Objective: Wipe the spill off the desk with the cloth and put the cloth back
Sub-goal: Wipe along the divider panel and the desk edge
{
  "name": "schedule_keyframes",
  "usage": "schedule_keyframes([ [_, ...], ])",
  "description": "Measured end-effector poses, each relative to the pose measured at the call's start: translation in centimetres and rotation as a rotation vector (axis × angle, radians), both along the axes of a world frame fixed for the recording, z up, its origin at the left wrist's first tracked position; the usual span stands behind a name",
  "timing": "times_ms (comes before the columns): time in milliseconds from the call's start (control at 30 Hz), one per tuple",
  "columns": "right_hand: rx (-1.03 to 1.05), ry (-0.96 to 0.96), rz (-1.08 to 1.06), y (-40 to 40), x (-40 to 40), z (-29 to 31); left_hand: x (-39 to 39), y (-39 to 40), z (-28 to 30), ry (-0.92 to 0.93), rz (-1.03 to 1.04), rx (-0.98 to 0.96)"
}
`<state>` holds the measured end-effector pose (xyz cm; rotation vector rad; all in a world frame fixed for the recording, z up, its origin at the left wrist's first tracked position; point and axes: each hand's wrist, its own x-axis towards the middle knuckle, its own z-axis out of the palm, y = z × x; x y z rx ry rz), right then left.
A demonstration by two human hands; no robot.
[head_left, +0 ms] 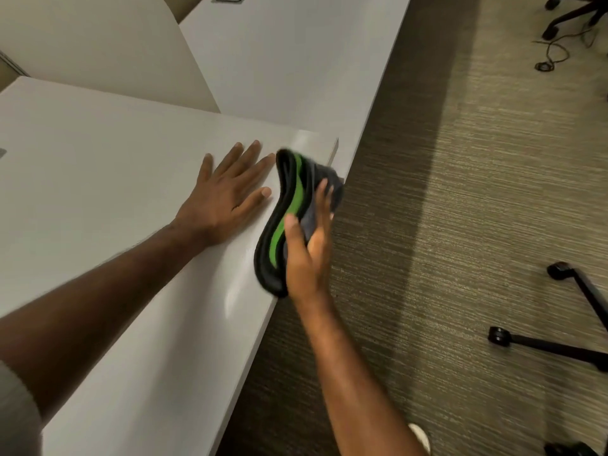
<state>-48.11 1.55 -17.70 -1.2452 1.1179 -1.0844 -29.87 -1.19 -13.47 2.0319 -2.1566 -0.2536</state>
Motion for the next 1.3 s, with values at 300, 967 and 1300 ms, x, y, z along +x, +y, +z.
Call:
schedule_keyframes([
  [300,-0.002,0.013,0.048,-5.9,-0.3,0.6,0.1,0.0,-0.1,-0.008,0.004,0.002],
  [967,-0.091,0.083,0.040,5.3,-0.1,0.3,0.2,-0.2,0.1,-0.030,-0.008,0.006],
  [1300,-0.086,0.127,0.028,-9.9,-0.4,1.0,-0.3,0.0,0.7,-0.022,-0.002,0.014],
])
